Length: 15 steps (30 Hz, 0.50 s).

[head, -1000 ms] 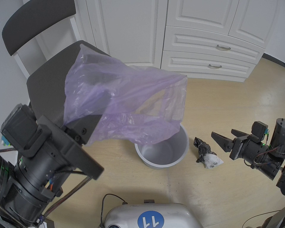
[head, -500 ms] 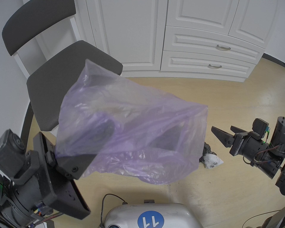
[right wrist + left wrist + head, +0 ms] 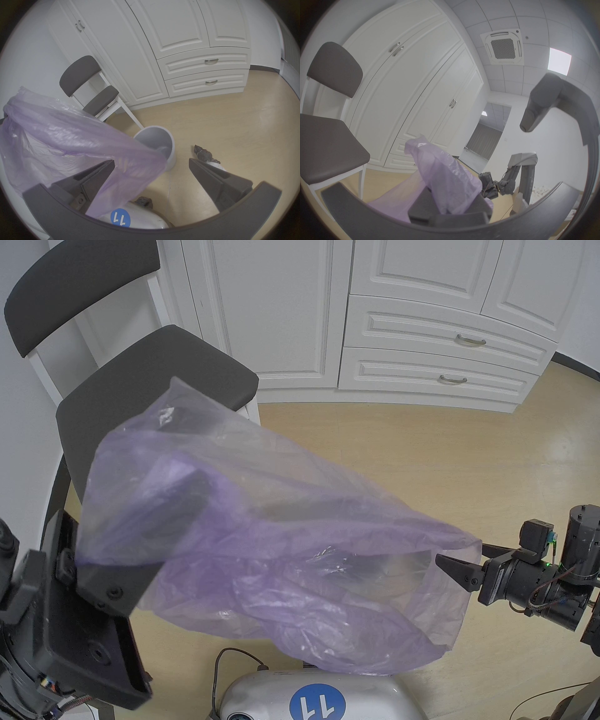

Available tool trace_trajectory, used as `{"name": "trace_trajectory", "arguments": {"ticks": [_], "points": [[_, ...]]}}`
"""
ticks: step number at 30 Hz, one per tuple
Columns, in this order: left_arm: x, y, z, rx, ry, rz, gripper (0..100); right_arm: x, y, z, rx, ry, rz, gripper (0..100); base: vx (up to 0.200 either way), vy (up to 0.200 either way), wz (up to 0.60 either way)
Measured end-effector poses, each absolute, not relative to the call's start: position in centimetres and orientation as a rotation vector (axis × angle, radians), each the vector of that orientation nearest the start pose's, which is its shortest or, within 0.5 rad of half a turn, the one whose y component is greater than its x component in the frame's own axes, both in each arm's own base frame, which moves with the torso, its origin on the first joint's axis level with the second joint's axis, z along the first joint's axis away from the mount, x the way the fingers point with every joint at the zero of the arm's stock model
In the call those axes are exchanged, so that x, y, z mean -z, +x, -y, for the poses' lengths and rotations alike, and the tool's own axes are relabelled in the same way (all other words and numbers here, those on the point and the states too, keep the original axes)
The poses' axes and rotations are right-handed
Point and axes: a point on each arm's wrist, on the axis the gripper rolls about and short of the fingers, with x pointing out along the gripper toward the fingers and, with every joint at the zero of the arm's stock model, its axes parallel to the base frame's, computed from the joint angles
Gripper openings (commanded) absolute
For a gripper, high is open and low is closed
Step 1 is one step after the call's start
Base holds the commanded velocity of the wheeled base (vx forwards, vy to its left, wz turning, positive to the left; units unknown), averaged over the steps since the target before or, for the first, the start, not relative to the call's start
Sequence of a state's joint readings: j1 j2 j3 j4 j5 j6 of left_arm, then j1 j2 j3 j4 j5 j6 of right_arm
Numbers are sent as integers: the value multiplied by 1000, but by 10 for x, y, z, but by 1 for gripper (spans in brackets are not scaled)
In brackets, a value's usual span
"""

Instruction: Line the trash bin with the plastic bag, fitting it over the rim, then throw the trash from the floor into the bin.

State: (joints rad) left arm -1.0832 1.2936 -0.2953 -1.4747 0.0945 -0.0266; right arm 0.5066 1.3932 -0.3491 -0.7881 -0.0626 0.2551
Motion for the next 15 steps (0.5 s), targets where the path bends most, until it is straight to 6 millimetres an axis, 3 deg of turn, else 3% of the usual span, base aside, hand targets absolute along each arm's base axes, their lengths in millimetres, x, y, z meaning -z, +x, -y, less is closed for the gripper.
{"name": "trace_trajectory", "arguments": {"ticks": [15], "points": [[-244,77,141,976,-375,475,0,-153,166,-88,-471,172,-389,100,0,0,0]]}}
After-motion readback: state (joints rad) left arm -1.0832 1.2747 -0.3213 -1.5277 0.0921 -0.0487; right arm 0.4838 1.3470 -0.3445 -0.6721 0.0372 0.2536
